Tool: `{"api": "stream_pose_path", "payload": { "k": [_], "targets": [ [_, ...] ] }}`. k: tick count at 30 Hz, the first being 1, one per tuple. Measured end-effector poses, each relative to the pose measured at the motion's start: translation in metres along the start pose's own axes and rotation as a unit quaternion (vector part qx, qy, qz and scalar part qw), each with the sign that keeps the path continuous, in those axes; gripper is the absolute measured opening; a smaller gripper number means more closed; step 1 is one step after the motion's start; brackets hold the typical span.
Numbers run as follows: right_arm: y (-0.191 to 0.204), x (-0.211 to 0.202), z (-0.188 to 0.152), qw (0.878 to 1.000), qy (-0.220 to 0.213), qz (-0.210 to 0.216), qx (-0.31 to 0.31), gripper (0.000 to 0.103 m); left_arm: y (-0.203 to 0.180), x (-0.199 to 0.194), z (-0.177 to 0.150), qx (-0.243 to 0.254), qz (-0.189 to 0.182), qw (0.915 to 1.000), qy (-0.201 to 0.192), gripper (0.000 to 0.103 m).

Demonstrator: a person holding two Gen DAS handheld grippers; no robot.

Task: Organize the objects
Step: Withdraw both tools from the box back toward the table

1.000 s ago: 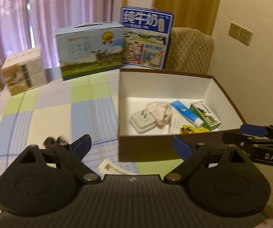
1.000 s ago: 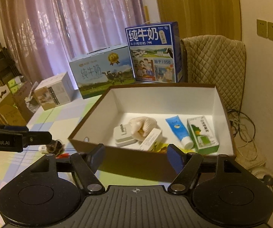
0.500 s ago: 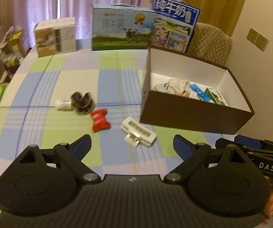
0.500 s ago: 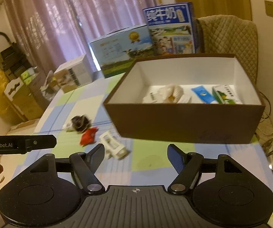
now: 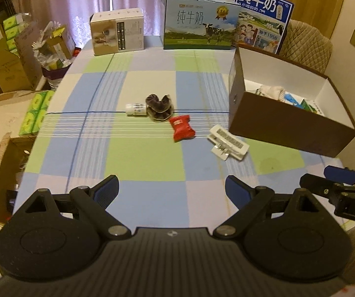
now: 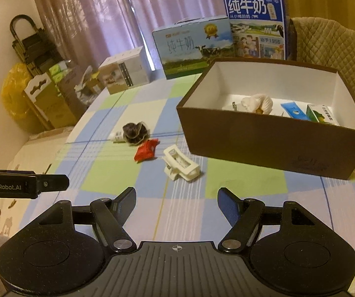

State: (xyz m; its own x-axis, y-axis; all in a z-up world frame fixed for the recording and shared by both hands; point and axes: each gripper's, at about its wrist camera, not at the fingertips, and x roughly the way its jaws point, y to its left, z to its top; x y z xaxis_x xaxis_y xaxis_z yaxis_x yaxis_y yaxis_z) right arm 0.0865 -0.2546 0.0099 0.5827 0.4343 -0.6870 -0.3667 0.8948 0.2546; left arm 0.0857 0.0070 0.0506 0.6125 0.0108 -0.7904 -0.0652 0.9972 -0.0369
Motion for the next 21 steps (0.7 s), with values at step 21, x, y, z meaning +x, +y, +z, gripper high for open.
{"api": "stream_pose_path", "payload": {
  "k": [21],
  "targets": [
    [0.006,0.044,0.005,0.999,0.037,0.013,-0.038,0.07,-0.002,0.033,0.003,0.007,0.006,0.9994,0.034,0.091]
  ]
}}
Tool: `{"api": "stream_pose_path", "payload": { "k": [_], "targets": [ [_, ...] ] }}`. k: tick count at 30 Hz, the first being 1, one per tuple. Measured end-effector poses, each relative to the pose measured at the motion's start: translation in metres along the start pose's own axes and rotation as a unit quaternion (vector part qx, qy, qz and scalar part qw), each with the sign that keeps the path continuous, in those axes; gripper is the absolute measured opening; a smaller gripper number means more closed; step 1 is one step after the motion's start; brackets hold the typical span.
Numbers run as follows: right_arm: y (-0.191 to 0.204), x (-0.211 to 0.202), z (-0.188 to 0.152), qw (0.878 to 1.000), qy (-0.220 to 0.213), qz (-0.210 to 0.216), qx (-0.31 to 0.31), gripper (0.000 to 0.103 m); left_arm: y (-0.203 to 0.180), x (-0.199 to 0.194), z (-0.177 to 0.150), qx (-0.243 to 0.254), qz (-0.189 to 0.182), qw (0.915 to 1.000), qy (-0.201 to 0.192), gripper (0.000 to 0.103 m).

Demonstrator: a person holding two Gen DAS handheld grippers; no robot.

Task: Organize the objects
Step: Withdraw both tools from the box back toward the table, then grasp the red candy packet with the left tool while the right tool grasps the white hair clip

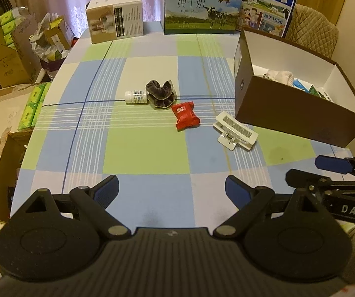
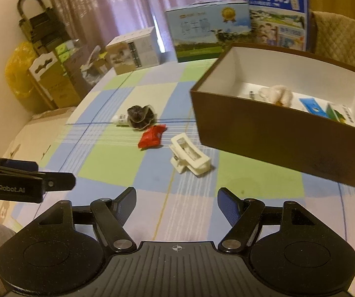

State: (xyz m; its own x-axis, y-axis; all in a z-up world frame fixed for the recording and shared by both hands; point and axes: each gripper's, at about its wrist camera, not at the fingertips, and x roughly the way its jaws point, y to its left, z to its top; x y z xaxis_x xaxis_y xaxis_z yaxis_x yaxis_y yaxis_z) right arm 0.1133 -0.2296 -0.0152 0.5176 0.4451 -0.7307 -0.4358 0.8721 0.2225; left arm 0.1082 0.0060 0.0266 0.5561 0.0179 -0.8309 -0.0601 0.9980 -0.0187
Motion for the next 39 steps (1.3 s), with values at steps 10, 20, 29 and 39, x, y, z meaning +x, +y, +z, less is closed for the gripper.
{"api": "stream_pose_path", "payload": {
  "k": [10,20,29,39],
  "targets": [
    [0.0,0.041,0.017,1.0,0.002,0.001,-0.026,0.07,-0.003,0.034,0.012,0.007,-0.005,0.9999,0.011,0.091],
    [-0.009,0.089,0.037,0.997,0.005,0.015,-0.07,0.069,0.006,0.063,0.025,0.006,0.002,0.9999,0.014,0.091],
    [-0.015,0.132,0.047,0.993,0.039,0.016,-0.11,0.067,0.011,0.083,0.034,0.009,0.007,0.9997,0.02,0.091],
    [-0.015,0.16,0.045,0.987,0.065,0.017,-0.143,0.057,0.016,0.097,0.035,0.01,0.014,0.9994,0.031,0.091]
  ]
}}
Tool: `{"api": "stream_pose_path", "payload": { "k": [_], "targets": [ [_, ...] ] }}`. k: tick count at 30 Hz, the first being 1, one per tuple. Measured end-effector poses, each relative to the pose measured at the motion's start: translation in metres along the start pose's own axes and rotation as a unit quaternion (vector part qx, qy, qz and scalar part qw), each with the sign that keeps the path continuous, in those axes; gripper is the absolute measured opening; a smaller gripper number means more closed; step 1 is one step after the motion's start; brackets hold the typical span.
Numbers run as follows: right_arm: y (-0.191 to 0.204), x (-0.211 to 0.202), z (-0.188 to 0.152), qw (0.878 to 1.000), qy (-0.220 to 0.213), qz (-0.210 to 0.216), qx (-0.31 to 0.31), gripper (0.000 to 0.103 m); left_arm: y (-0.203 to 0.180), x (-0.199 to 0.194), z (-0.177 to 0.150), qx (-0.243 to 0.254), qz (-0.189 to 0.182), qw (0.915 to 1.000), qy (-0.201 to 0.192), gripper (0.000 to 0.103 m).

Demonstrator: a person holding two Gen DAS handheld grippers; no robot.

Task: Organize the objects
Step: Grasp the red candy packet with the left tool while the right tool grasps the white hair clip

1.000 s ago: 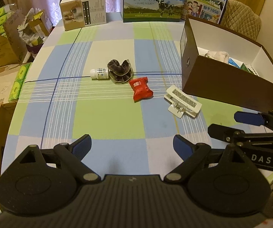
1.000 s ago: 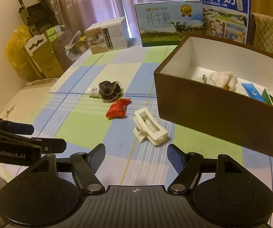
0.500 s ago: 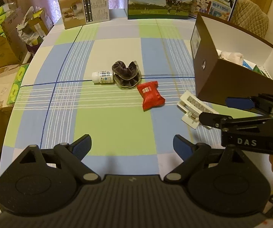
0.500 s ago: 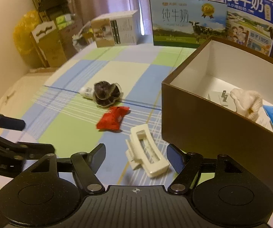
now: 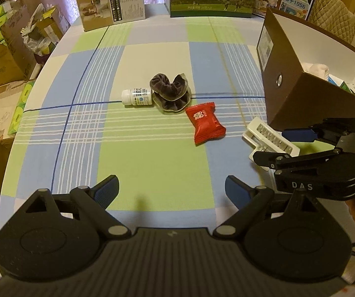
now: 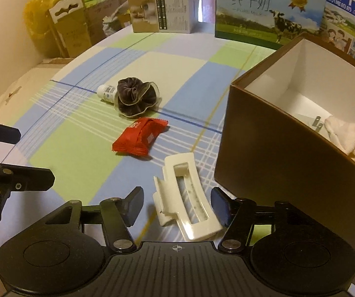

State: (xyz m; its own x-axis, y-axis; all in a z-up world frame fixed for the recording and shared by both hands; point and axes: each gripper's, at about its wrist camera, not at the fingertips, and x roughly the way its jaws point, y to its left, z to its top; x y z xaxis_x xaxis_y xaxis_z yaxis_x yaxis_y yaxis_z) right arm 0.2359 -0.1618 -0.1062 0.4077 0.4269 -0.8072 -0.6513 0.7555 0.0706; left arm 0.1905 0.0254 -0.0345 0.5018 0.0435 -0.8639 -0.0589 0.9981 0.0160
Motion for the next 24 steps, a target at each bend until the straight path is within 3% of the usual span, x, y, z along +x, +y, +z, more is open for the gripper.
{"api": "stream_pose_path", "payload": {
  "k": [4,7,9,14,24],
  "targets": [
    [0.003,0.004,0.002,1.0,0.003,-0.002,-0.013,0.055,0.002,0.001,0.001,-0.001,0.003,1.0,0.001,0.091],
    [0.002,0.005,0.001,1.0,0.004,0.0,-0.017,0.048,0.002,0.001,0.001,-0.001,0.004,1.0,0.001,0.091],
    [0.003,0.006,0.001,1.0,0.005,0.001,-0.022,0.038,0.002,0.001,0.001,-0.001,0.004,1.0,0.002,0.091],
    [0.006,0.002,-0.005,1.0,0.0,-0.002,-0.022,0.037,0.0,0.002,0.001,-0.001,0.003,1.0,0.003,0.091],
    [-0.001,-0.04,-0.04,0.996,-0.023,-0.017,0.089,0.037,-0.005,0.021,0.008,-0.004,-0.016,0.9999,0.002,0.089]
  ]
}}
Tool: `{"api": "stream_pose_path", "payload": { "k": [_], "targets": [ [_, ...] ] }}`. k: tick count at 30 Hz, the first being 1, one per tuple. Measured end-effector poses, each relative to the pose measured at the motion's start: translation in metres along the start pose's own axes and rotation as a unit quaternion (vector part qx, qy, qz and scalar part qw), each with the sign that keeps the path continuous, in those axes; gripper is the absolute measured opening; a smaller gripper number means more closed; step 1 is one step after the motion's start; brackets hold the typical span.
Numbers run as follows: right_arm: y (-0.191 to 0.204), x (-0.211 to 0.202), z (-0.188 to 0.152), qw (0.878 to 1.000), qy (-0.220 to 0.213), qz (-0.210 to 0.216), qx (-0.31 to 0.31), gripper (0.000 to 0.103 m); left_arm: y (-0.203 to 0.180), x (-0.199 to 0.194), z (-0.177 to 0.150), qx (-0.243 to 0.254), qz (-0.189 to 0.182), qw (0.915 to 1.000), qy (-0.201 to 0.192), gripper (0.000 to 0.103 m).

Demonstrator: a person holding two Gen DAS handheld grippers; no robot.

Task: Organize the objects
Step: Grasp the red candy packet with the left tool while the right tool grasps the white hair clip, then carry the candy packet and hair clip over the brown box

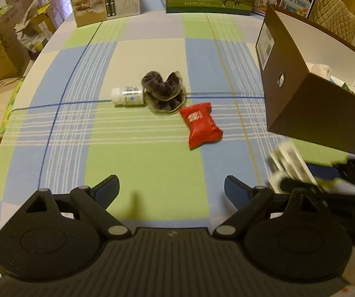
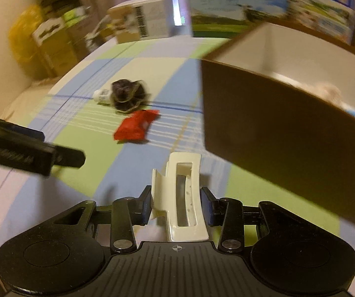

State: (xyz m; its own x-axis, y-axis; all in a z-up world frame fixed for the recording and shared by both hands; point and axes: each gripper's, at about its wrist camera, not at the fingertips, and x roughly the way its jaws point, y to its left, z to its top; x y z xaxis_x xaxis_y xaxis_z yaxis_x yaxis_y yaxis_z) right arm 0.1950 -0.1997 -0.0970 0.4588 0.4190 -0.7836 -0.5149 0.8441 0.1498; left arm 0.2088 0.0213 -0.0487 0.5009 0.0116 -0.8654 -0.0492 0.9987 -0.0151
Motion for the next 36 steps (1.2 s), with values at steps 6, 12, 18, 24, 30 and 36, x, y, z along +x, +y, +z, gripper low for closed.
{"api": "stream_pose_path", "payload": {
  "k": [6,12,18,24,30,36],
  "targets": [
    [-0.027,-0.031,-0.025,0.994,-0.002,-0.059,0.089,0.037,-0.012,0.019,0.017,0.014,-0.012,0.9997,-0.016,0.084],
    [-0.054,-0.057,-0.037,0.988,-0.009,-0.091,0.128,0.037,-0.023,0.044,0.04,0.024,-0.021,0.9993,-0.017,0.066],
    [-0.065,-0.071,-0.041,0.985,-0.016,-0.106,0.137,0.037,-0.027,0.062,0.06,0.011,-0.029,0.9994,-0.017,0.064],
    [-0.069,-0.074,-0.044,0.983,-0.018,-0.114,0.142,0.037,-0.032,0.076,0.063,0.027,-0.014,0.9995,-0.002,0.043],
    [-0.067,-0.072,-0.043,0.982,-0.019,-0.114,0.146,0.037,-0.029,0.078,0.053,0.03,-0.017,0.9994,0.009,0.026],
    [-0.064,-0.078,-0.044,0.983,-0.022,-0.102,0.149,0.037,-0.026,0.063,0.035,0.041,-0.014,0.9989,0.015,0.024]
  ]
}}
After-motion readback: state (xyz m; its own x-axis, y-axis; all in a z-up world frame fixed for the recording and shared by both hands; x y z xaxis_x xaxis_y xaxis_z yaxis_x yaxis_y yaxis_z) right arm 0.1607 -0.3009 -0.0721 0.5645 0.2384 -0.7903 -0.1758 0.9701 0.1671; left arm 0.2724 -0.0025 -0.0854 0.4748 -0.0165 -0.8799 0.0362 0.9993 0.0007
